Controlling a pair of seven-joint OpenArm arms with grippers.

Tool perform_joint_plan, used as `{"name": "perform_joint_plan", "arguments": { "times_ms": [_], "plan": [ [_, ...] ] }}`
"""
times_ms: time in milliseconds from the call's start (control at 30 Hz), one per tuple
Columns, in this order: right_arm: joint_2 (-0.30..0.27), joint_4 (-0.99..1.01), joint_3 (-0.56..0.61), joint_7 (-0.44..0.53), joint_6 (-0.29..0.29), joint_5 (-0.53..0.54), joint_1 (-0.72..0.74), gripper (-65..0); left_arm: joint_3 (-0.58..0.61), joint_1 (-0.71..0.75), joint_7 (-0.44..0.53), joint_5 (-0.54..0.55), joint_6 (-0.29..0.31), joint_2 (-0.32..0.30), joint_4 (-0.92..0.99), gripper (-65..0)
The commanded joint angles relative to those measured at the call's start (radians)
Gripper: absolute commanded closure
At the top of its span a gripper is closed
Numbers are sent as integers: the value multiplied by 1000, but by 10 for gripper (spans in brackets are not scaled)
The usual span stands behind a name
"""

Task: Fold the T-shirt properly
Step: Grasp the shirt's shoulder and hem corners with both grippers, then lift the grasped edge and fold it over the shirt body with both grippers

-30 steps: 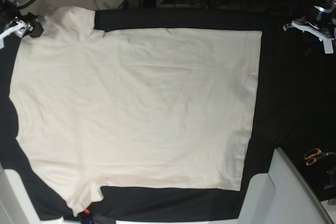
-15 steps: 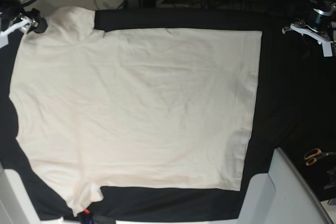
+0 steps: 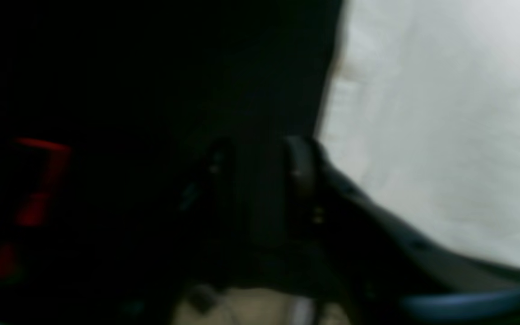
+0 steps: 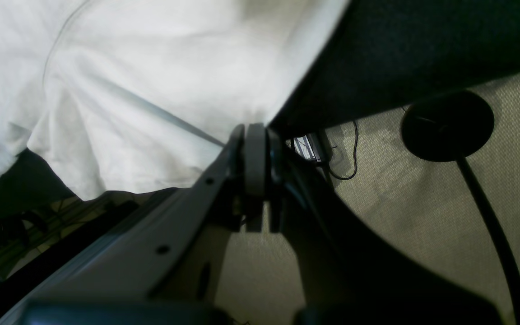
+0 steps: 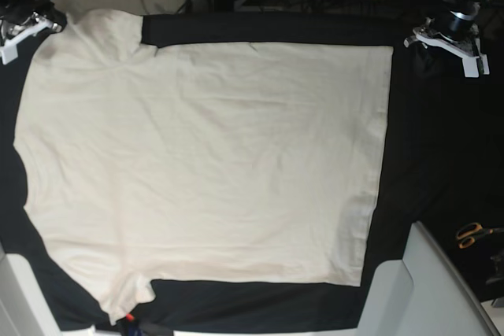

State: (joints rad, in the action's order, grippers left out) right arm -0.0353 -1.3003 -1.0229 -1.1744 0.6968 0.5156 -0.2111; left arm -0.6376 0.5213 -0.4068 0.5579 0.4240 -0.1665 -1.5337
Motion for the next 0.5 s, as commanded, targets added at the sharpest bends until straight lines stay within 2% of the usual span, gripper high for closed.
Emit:
{"name": "perform_joint_plan", "arguments": {
  "times_ms": [0, 67, 233, 367, 467],
  "plan": [
    [-15, -8, -1, 0, 1, -1, 0, -5, -6, 10, 21, 46, 5, -15, -1, -286],
    [-16, -8, -1, 0, 1, -1, 0, -5, -6, 10, 21, 101, 5, -18, 29, -298],
    [-18, -8, 0, 0, 1, -1, 0, -5, 25, 10, 21, 116, 8, -14, 97, -303],
    [-18, -8, 25, 1, 1, -2, 0, -5, 78, 1, 21, 118, 115, -14, 154, -299],
    [-19, -8, 74, 3, 1, -2, 0, -5, 85, -2, 22, 118, 129, -11, 186, -299]
  ]
}}
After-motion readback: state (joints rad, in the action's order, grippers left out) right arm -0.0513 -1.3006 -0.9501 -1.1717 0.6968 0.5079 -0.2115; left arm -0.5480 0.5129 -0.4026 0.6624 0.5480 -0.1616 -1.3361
